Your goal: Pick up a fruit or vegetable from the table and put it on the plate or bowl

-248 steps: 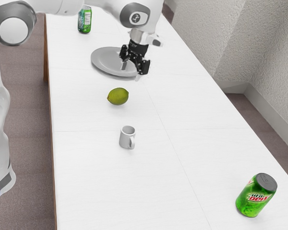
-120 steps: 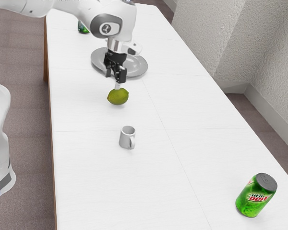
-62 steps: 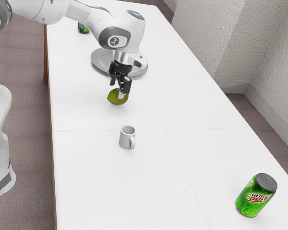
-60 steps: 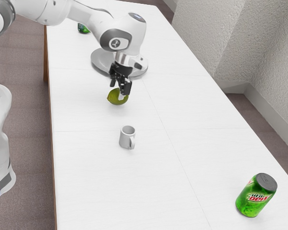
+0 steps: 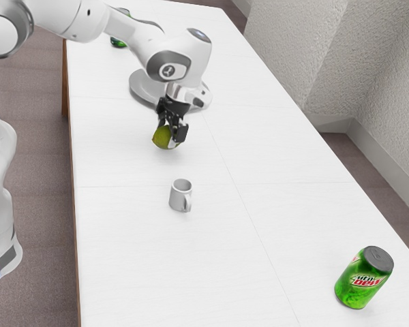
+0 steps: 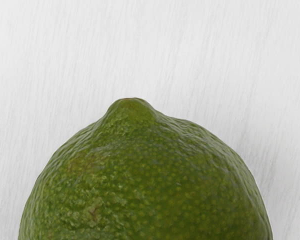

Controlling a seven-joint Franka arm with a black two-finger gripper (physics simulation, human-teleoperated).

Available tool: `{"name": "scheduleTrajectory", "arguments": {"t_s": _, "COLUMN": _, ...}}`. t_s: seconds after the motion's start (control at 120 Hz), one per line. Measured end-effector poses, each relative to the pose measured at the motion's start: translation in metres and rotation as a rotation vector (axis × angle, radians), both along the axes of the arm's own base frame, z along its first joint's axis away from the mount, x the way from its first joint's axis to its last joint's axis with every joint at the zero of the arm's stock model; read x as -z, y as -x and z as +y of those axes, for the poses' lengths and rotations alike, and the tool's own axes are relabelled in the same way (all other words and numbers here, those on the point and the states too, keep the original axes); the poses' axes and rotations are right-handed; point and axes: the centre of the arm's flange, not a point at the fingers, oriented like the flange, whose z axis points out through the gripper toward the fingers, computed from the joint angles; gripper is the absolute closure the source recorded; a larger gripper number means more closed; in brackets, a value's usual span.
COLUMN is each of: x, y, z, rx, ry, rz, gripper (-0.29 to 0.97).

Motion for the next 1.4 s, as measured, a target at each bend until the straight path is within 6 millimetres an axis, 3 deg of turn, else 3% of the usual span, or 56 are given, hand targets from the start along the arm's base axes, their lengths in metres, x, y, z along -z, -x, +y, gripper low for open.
{"name": "scheduleTrajectory", "arguments": {"t_s": 0.3, "x": 0.006, "y": -0.002, "z": 0.002, "rx": -0.013, "ry": -0.008, "rz": 0.007, "gripper": 0.33}}
{"name": "scheduleTrajectory", "arguments": {"t_s": 0.4, "x": -0.006, "y": -0.002, "z": 0.008, "rx": -0.027, "ry": -0.012, "rz": -0.011, "gripper": 0.36}}
{"name": "scheduleTrajectory", "arguments": {"t_s": 0.442, "x": -0.023, "y": -0.005, "z": 0.015, "rx": -0.039, "ry": -0.018, "rz": -0.039, "gripper": 0.37}}
{"name": "scheduleTrajectory", "arguments": {"t_s": 0.558, "x": -0.105, "y": -0.007, "z": 0.077, "rx": -0.155, "ry": -0.060, "rz": -0.163, "gripper": 0.36}}
{"name": "scheduleTrajectory", "arguments": {"t_s": 0.633, "x": -0.128, "y": -0.012, "z": 0.140, "rx": -0.288, "ry": -0.118, "rz": -0.170, "gripper": 0.35}}
{"name": "scheduleTrajectory", "arguments": {"t_s": 0.758, "x": -0.104, "y": -0.032, "z": 0.227, "rx": -0.492, "ry": -0.153, "rz": -0.107, "gripper": 0.36}}
{"name": "scheduleTrajectory", "arguments": {"t_s": 0.825, "x": -0.071, "y": -0.051, "z": 0.260, "rx": -0.537, "ry": -0.083, "rz": -0.091, "gripper": 0.36}}
{"name": "scheduleTrajectory", "arguments": {"t_s": 0.9, "x": -0.037, "y": -0.050, "z": 0.286, "rx": -0.575, "ry": 0.024, "rz": -0.075, "gripper": 0.38}}
{"name": "scheduleTrajectory", "arguments": {"t_s": 1.017, "x": -0.029, "y": -0.044, "z": 0.298, "rx": -0.601, "ry": 0.081, "rz": -0.069, "gripper": 0.36}}
{"name": "scheduleTrajectory", "arguments": {"t_s": 1.1, "x": -0.034, "y": -0.039, "z": 0.304, "rx": -0.613, "ry": 0.088, "rz": -0.073, "gripper": 0.19}}
{"name": "scheduleTrajectory", "arguments": {"t_s": 1.3, "x": -0.039, "y": -0.033, "z": 0.307, "rx": -0.620, "ry": 0.100, "rz": -0.070, "gripper": 0.05}}
{"name": "scheduleTrajectory", "arguments": {"t_s": 1.35, "x": -0.059, "y": -0.024, "z": 0.308, "rx": -0.627, "ry": 0.101, "rz": -0.091, "gripper": 0.03}}
{"name": "scheduleTrajectory", "arguments": {"t_s": 1.4, "x": -0.101, "y": -0.009, "z": 0.302, "rx": -0.629, "ry": 0.096, "rz": -0.136, "gripper": 0.02}}
